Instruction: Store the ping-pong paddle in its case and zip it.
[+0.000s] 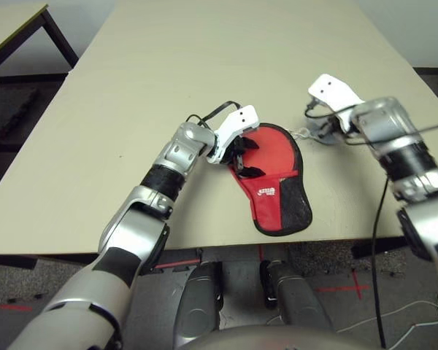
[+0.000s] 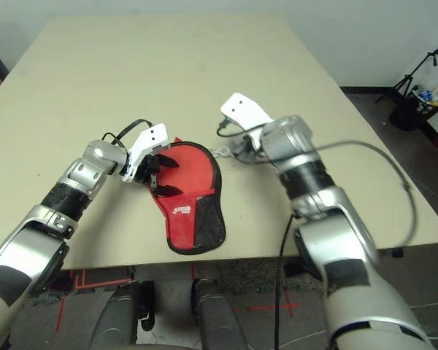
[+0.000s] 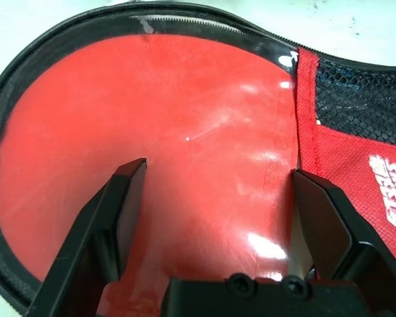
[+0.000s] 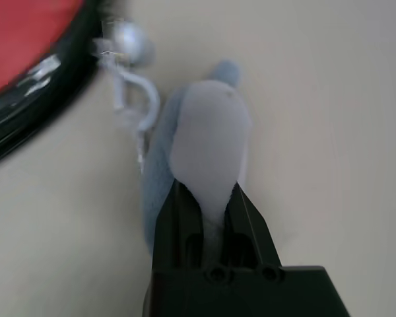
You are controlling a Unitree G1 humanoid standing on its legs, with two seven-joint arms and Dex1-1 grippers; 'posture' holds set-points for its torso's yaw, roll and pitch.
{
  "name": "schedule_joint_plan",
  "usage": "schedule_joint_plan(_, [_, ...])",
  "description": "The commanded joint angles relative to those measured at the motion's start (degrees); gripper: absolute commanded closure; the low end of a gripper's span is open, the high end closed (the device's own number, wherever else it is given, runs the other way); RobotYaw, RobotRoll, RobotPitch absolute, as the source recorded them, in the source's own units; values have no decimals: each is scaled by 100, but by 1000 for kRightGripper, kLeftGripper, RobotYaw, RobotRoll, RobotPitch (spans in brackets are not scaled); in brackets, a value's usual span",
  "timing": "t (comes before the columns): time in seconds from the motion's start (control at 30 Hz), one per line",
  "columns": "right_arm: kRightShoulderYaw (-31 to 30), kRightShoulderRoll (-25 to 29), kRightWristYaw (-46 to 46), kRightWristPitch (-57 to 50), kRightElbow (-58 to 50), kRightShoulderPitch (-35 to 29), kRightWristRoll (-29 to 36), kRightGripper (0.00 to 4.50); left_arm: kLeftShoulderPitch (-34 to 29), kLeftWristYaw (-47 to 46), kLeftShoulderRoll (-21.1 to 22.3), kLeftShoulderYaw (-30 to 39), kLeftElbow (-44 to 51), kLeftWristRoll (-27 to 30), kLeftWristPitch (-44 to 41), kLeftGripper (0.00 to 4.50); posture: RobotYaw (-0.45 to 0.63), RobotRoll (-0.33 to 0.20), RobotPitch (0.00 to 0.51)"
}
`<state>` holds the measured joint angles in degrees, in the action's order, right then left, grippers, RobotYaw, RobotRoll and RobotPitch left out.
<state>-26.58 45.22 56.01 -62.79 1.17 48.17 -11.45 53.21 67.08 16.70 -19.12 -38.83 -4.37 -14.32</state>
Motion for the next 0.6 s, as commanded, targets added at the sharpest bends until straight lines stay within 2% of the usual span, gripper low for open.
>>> schedule_joint_plan(0.03, [-230, 1348, 931, -551, -1725, -715, 498, 4374, -49, -75, 53, -142, -303, -192, 27, 0, -196, 0, 145])
schedule_joint_plan(0.1, [-189, 1927, 1223, -705, -2426, -1000, 802, 4376, -32, -70, 51, -148, -353, -194, 61, 0, -201, 0, 145])
schedule_joint_plan(0.33, [92, 3149, 1629, -595, -3482, -1477, 1447, 4379, -34, -41, 40, -164, -433, -188, 125, 0, -215, 0, 147])
schedule_joint_plan(0.43, [208, 3127, 1658, -827, -3649, -1395, 1779, 4379, -17, -40, 37, -158, -490, -188, 160, 0, -223, 0, 149])
schedule_joint_plan(0.6, [-7, 2432, 1112, -715, -3000, -951, 1610, 4383, -6, -35, -19, -156, -535, -176, 207, 0, -226, 0, 152])
